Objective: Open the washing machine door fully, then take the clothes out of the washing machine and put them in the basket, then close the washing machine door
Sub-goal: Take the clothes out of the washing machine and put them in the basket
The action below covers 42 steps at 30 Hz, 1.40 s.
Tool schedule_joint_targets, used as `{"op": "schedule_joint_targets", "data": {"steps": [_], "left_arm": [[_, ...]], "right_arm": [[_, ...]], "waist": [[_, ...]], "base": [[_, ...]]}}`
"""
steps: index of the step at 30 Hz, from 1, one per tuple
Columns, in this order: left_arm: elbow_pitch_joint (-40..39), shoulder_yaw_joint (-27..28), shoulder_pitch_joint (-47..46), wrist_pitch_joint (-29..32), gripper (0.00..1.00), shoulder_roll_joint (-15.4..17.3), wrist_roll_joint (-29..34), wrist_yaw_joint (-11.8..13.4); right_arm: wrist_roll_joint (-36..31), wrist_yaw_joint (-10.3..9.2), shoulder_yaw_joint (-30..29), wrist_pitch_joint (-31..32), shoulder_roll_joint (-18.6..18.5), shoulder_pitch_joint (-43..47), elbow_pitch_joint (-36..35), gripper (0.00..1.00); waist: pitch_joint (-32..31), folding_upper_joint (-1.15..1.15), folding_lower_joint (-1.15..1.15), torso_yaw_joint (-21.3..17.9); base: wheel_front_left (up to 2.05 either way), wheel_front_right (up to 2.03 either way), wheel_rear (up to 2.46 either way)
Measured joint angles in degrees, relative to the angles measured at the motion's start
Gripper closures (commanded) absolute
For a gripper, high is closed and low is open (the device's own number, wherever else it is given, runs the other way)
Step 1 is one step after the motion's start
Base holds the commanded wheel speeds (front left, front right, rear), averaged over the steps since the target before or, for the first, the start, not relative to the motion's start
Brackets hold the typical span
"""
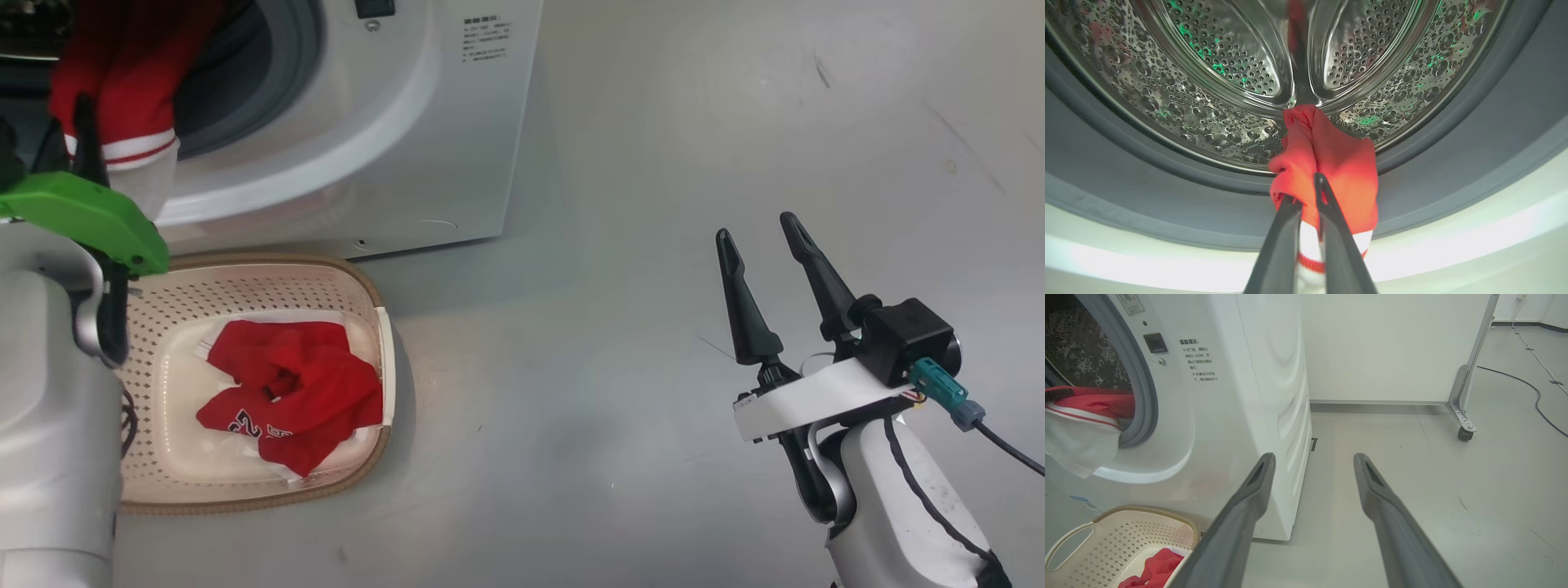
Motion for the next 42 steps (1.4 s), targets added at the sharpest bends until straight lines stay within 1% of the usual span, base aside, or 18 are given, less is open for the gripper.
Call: {"op": "schedule_joint_targets", "data": {"steps": [4, 6, 9, 14, 20, 26, 28, 36, 40, 42], "left_arm": [[-0.46, -1.54, 3.28, -3.14, 1.0, -0.76, 0.22, -0.01], [-0.78, -2.26, 4.72, -4.7, 1.0, -0.81, 0.45, -0.01], [-1.52, -2.87, 6.83, -6.88, 1.0, -0.94, 0.68, -0.01], [-3.9, -4.54, 9.53, -7.78, 1.0, -1.31, 0.82, -0.02], [-8.02, -5.16, 12.27, -7.98, 1.0, -1.29, 1.09, -0.02], [-13.54, -4.5, 14.41, -8.21, 1.0, -1.1, 0.56, -0.02], [-16.93, -3.64, 14.97, -8.21, 1.0, -0.76, 0.56, -0.02], [-29.47, -2.96, 15.38, -8.22, 1.0, -0.44, 1.13, -0.02], [-34.29, -2.89, 16.22, -8.22, 1.0, -0.45, 1.4, -0.02], [-35.15, -2.86, 16.38, -8.22, 1.0, -0.45, 1.45, -0.02]], "right_arm": [[-0.02, 0.04, -0.21, 0.01, -0.21, 1.28, 0.62, 0.0], [-0.11, 0.47, -0.27, 0.0, -0.26, 1.81, 0.85, 0.0], [-0.38, 0.52, -0.36, 0.01, -0.26, 2.7, 1.26, 0.0], [-0.42, 0.59, -0.49, 0.01, -0.27, 4.5, 2.02, 0.0], [-0.42, 1.0, -0.32, 0.01, -0.24, 5.84, 2.34, 0.0], [-0.53, 1.14, 0.15, 0.01, -0.19, 6.89, 2.47, 0.0], [-0.6, 1.16, 0.2, 0.01, -0.15, 6.89, 2.44, 0.0], [-0.6, 1.18, 0.03, 0.01, -0.03, 7.19, 2.12, 0.0], [-0.6, 1.18, 0.0, 0.01, 0.1, 7.53, 1.94, 0.0], [-0.6, 1.18, -0.03, 0.01, 0.1, 7.53, 1.89, 0.0]], "waist": [[-2.25, 0.0, 0.0, 1.93], [-3.38, 0.0, 0.0, 2.84], [-5.16, 0.0, 0.0, 4.13], [-8.06, 0.0, 0.0, 6.11], [-11.29, 0.0, 0.0, 8.05], [-13.65, 0.0, 0.0, 9.27], [-14.07, 0.0, 0.0, 9.48], [-14.34, 0.0, 0.0, 9.48], [-14.23, 0.0, 0.0, 9.45], [-14.19, 0.0, 0.0, 9.44]], "base": [[0.0, 0.0, 0.0], [0.0, 0.0, 0.0], [0.0, 0.0, 0.0], [0.0, 0.0, 0.0], [0.0, 0.0, 0.0], [0.0, 0.0, 0.0], [0.0, 0.0, 0.0], [0.0, 0.0, 0.0], [0.0, 0.0, 0.0], [0.0, 0.0, 0.0]]}}
